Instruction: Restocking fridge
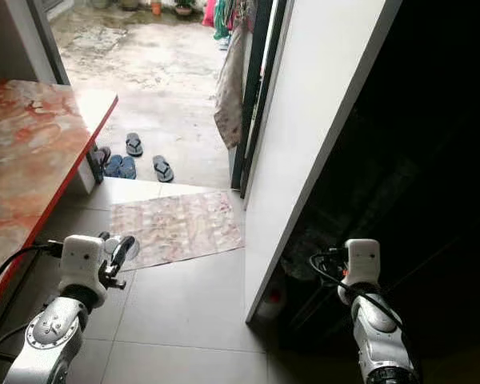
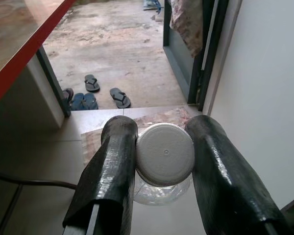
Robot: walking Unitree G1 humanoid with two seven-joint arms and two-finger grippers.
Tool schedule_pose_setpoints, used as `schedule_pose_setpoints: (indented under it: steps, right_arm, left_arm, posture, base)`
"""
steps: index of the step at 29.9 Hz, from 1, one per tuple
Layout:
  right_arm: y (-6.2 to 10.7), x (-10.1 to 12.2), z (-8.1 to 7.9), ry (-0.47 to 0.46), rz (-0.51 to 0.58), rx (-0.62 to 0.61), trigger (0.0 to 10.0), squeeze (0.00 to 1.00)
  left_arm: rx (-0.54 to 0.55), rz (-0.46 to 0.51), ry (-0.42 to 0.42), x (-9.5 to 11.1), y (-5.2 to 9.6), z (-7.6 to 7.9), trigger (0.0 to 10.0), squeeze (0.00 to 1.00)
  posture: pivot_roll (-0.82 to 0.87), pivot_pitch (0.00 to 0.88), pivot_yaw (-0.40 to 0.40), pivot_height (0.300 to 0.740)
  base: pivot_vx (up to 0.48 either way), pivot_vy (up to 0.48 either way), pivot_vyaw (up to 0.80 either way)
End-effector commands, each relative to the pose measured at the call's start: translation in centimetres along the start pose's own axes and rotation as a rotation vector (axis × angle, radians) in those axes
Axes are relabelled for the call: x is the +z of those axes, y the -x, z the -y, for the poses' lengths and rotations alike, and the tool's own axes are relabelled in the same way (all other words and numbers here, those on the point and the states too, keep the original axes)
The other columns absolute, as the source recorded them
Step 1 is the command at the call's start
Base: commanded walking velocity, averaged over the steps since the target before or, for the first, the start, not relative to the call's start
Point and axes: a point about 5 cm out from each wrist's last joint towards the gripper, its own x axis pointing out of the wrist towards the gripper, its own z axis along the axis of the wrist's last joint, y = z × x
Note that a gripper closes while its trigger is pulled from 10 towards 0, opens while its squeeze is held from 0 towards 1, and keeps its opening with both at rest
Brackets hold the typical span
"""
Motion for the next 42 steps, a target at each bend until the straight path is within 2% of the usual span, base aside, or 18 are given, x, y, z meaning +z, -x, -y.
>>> schedule_pose_setpoints:
  steps: [1,5,9,12,14,15,18,21,22,24,30,33,35,42]
  right_arm:
    - [2.1,-5.2,1.0,-0.037,-0.222,-0.045,10.0,0.0]
    - [3.0,-7.3,0.6,-0.057,-0.319,-0.038,10.0,0.0]
    - [4.7,-10.6,-0.9,-0.032,-0.486,0.012,10.0,0.0]
    - [5.2,-11.5,-1.3,-0.033,-0.533,0.013,10.0,0.0]
    - [5.9,-12.3,-1.3,0.002,-0.585,0.006,10.0,0.0]
    - [6.3,-12.7,-0.9,-0.051,-0.603,-0.066,10.0,0.0]
    - [6.7,-13.1,-0.4,-0.099,-0.614,-0.122,10.0,0.0]
    - [7.1,-13.4,-0.1,-0.108,-0.626,-0.132,10.0,0.0]
    - [7.1,-13.4,-0.1,-0.108,-0.626,-0.132,10.0,0.0]
    - [7.2,-13.5,-0.3,-0.112,-0.629,-0.13,10.0,0.0]
    - [7.1,-13.6,-0.5,-0.125,-0.625,-0.138,10.0,0.0]
    - [7.8,-14.1,-0.3,-0.14,-0.642,-0.153,10.0,0.0]
    - [8.0,-14.3,-0.3,-0.146,-0.645,-0.157,10.0,0.0]
    - [8.9,-15.3,-0.8,-0.158,-0.673,-0.158,10.0,0.0]
  left_arm:
    - [0.03,0.008,0.016,-0.3,-0.1,-0.3,10.0,0.0]
    - [0.048,-0.006,0.018,-0.7,-0.1,-0.6,10.0,0.0]
    - [0.073,-0.038,0.041,-1.6,-0.3,-1.4,10.0,0.0]
    - [0.077,-0.052,0.044,-2.1,-0.4,-1.5,10.0,0.0]
    - [0.089,-0.086,0.067,-3.2,-0.5,-1.7,10.0,0.0]
    - [0.096,-0.126,0.095,-4.2,-0.6,-1.8,10.0,0.0]
    - [0.111,-0.183,0.159,-5.5,-0.7,-2.0,10.0,0.0]
    - [0.102,-0.268,0.177,-7.5,-0.8,-2.2,10.0,0.0]
    - [0.102,-0.268,0.177,-7.5,-0.8,-2.2,10.0,0.0]
    - [0.079,-0.366,0.199,-9.4,-0.8,-2.1,10.0,0.0]
    - [0.034,-0.431,0.201,-10.7,-0.5,-1.5,10.0,0.0]
    - [-0.029,-0.547,0.142,-12.6,0.4,-0.7,10.0,0.0]
    - [-0.031,-0.566,0.148,-13.0,0.6,-0.5,10.0,0.0]
    - [0.027,-0.64,0.149,-14.4,1.7,-1.6,10.0,0.0]
  posture:
    - [0.08,0.05,-0.089,0.74]
    - [0.07,0.051,-0.081,0.74]
    - [0.07,0.049,-0.066,0.74]
    - [0.07,0.048,-0.063,0.74]
    - [0.07,0.047,-0.056,0.74]
    - [0.07,0.047,-0.056,0.74]
    - [0.08,0.043,-0.051,0.74]
    - [0.08,0.042,-0.041,0.74]
    - [0.08,0.042,-0.041,0.74]
    - [0.07,0.04,-0.034,0.74]
    - [0.07,0.035,-0.023,0.74]
    - [0.06,0.031,-0.013,0.74]
    - [0.06,0.029,-0.007,0.74]
    - [0.05,0.026,-0.002,0.74]
  base:
    - [0.0,0.0,-0.74]
    - [0.0,0.0,-0.74]
    - [0.0,0.0,-0.75]
    - [0.0,0.0,-0.74]
    - [0.0,0.0,-0.73]
    - [0.0,0.0,-0.73]
    - [0.0,0.0,-0.72]
    - [0.0,0.0,-0.72]
    - [0.0,0.0,-0.72]
    - [0.0,0.0,-0.72]
    - [0.0,0.0,-0.72]
    - [0.0,0.0,-0.71]
    - [0.0,0.0,-0.71]
    - [0.0,0.0,-0.71]
